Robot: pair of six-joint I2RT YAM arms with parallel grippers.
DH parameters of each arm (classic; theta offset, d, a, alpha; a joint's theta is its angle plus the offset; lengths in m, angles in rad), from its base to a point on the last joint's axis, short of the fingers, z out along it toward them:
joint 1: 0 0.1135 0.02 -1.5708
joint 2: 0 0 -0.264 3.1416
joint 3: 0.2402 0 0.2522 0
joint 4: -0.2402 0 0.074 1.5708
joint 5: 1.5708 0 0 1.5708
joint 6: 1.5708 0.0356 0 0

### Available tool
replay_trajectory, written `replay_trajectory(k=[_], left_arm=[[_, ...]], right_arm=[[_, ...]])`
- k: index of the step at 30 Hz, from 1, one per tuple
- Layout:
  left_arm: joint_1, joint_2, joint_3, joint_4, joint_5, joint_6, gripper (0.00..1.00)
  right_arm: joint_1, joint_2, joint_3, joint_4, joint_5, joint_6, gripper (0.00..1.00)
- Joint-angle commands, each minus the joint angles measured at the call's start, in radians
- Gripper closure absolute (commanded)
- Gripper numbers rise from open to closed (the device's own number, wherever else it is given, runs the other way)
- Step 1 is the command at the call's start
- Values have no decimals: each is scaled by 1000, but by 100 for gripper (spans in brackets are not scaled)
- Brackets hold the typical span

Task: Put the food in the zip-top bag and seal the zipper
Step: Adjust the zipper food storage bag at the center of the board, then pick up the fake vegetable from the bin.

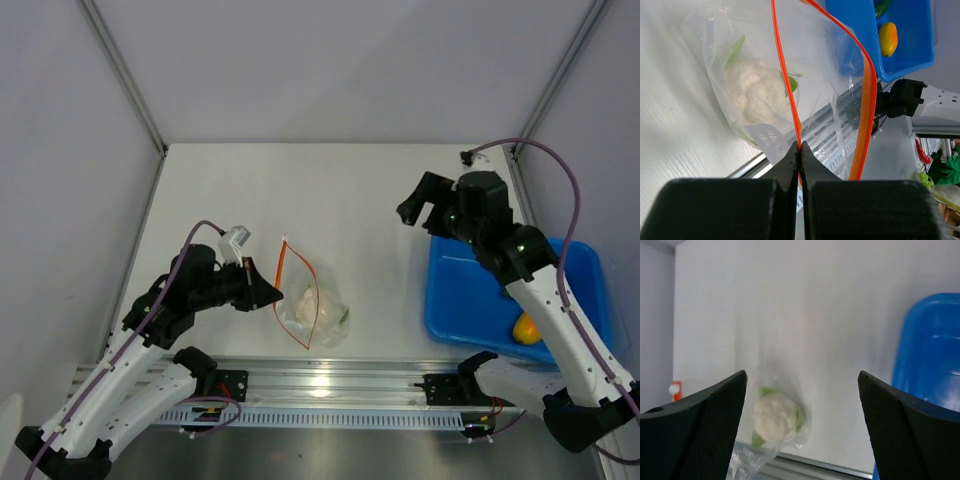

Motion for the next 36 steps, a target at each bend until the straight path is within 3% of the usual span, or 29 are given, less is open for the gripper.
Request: replay_trajectory(k=[1, 6, 13, 25, 36], left_arm=[[-5, -4, 48, 27, 16, 22, 99], [-5, -6, 29, 44, 46, -5, 99], [-5, 8, 37, 52, 86, -30, 99], [-5, -4, 25, 60, 120, -67, 99], [-5, -21, 16, 50, 114, -65, 100]], right_arm=[[-213, 6, 18, -66, -57, -9, 7], [-500, 64, -36, -43, 41, 15, 7], [-773, 159, -191, 29, 138, 147, 7], [-881, 198, -476, 219, 204, 178, 19], [-886, 256, -542, 295, 276, 150, 22]])
